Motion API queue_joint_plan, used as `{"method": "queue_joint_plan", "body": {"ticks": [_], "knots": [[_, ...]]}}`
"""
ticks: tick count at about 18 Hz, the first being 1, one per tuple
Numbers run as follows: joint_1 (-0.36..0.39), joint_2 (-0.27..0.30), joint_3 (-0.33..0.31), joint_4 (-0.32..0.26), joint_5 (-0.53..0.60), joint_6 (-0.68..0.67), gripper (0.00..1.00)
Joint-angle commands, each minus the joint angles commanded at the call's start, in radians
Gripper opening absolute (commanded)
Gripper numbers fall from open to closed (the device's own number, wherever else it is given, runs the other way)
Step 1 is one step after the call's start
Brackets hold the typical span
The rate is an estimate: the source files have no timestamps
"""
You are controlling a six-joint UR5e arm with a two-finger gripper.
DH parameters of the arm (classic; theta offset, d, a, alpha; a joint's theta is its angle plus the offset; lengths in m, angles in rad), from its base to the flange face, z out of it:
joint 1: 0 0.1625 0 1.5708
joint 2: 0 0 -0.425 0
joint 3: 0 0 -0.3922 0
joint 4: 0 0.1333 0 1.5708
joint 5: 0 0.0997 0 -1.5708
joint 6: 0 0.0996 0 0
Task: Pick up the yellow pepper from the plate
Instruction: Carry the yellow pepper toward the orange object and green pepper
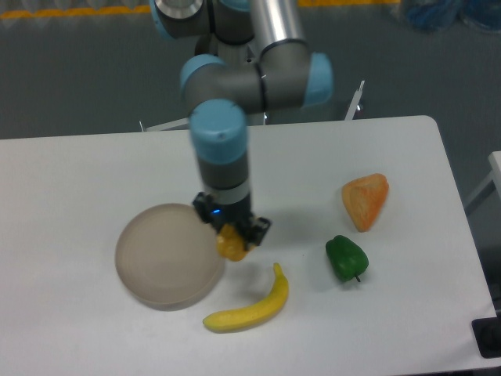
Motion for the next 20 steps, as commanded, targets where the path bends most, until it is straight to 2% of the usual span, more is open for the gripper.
{"method": "queue_joint_plan", "body": {"ticks": [2, 5, 10, 13, 20], "knots": [[0.067, 0.000, 0.000, -0.012, -0.002, 0.119, 0.00], [0.129, 0.002, -0.008, -0.014, -0.005, 0.210, 0.00], [0.166, 0.002, -0.009, -0.052, -0.005, 0.298, 0.00], [0.206, 0.006, -0.002, -0.077, -0.029, 0.451, 0.00], [0.217, 0.006, 0.000, -0.078, -0.037, 0.599, 0.01]]}}
